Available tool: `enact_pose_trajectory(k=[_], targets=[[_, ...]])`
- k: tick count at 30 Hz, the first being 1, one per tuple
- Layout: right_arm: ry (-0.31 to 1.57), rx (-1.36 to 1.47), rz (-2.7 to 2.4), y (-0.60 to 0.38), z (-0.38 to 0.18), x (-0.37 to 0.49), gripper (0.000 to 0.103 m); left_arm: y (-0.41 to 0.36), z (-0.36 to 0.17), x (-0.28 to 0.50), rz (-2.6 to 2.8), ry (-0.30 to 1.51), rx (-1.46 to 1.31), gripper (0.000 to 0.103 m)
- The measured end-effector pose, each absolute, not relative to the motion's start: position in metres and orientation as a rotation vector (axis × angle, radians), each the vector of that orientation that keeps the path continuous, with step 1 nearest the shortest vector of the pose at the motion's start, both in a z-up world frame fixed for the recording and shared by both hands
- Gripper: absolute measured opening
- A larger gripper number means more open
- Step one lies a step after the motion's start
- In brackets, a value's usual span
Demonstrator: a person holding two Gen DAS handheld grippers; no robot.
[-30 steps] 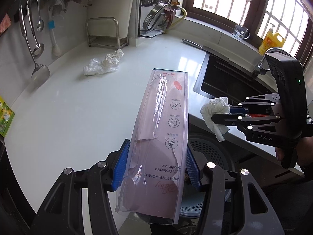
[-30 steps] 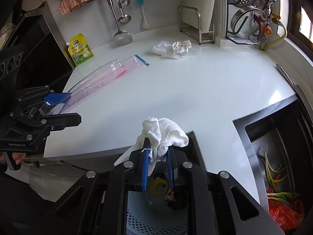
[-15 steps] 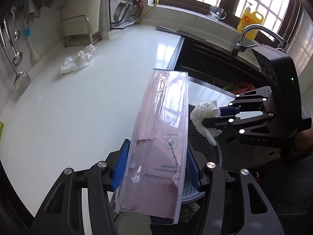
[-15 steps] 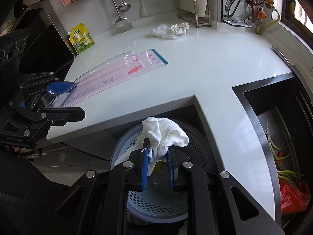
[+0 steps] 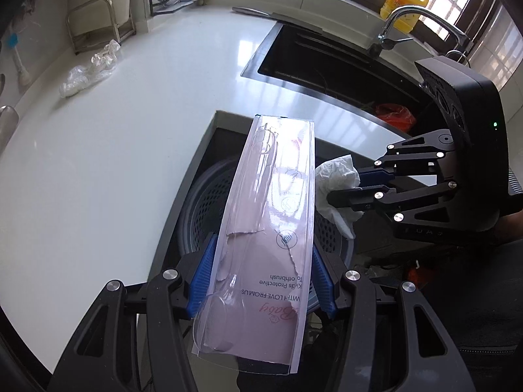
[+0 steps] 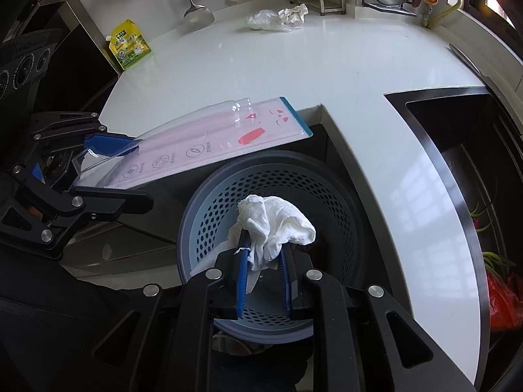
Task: Collect trash
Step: 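Carry the pink bag and white tissue over the bin with both grippers, then open both grippers to drop the bag and tissue into the bin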
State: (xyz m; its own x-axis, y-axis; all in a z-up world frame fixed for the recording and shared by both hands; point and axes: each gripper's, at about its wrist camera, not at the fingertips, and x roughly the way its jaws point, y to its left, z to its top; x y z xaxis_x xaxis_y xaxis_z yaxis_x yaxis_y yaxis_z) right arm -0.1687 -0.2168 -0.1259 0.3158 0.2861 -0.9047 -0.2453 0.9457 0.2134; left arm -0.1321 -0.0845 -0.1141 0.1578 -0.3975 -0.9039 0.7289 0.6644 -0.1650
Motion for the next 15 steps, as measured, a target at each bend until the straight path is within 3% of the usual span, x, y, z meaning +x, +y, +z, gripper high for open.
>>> enact_pose_trajectory(k=[15], targets=[[1.275,0.029,0.353,-0.215,-0.159,-0.170,0.017,-0.088,-0.165,-0.135,-0.795,1.282,0.395,0.052]])
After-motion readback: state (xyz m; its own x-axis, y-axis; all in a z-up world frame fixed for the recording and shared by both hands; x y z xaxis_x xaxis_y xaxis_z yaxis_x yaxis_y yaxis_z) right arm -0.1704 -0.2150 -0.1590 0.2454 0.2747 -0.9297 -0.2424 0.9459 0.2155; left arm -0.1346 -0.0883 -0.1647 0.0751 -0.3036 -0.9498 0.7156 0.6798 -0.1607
